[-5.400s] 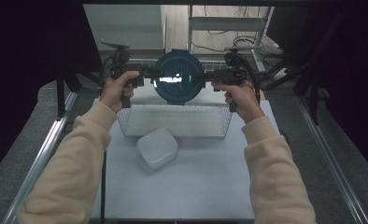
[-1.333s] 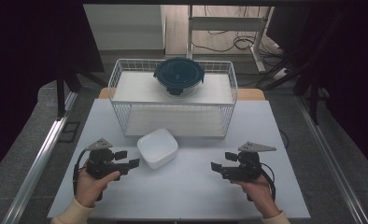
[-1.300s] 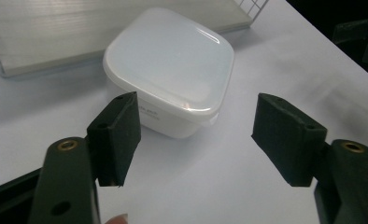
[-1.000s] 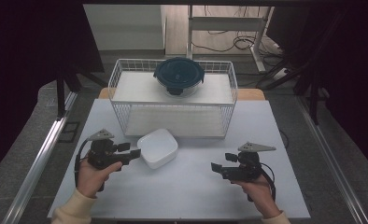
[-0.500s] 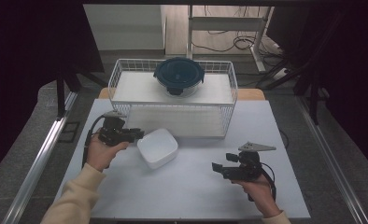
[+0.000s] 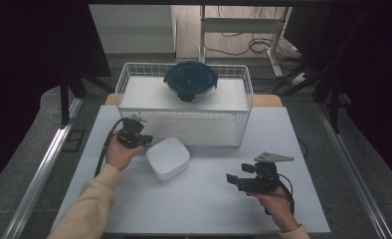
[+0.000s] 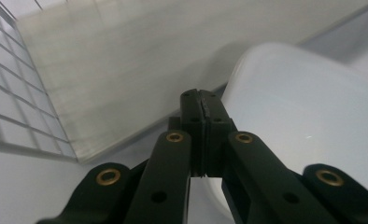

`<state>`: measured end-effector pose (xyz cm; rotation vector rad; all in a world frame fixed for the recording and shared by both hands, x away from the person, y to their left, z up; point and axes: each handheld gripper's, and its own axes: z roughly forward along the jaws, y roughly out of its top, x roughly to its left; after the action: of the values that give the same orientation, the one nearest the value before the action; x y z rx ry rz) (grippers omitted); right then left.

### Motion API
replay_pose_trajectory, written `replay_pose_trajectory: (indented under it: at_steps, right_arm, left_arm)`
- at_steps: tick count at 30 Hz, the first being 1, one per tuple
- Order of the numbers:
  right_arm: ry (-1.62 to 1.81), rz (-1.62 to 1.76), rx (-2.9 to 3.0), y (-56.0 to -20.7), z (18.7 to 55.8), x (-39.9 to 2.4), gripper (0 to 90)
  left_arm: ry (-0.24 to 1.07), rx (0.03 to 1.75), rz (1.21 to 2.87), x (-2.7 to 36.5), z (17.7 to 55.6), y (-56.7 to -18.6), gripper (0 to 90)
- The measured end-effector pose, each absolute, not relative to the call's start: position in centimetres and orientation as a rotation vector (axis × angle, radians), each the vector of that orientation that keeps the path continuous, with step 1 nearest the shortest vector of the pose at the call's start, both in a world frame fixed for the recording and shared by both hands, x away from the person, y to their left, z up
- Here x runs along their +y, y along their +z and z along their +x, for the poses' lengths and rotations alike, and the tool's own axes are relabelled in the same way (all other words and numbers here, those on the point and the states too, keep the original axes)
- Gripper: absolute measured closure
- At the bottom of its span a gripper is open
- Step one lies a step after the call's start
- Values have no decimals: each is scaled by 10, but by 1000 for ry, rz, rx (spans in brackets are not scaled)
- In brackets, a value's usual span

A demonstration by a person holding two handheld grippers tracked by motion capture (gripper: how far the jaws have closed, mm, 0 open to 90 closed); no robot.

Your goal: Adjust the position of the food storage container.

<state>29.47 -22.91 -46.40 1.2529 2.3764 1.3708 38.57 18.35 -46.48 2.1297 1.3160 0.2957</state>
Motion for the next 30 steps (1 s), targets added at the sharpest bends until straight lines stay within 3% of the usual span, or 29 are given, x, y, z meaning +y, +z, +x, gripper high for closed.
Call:
replay_pose_trajectory:
  at_steps: [16,30]
  right_arm:
    - [1412,1305,2348,-464,295,-233,206]
    - [1406,1300,2342,-462,295,-234,206]
  left_arm:
    - [259,1314,2184,177,390,-477,899]
    - [201,1228,2228,168,365,-481,899]
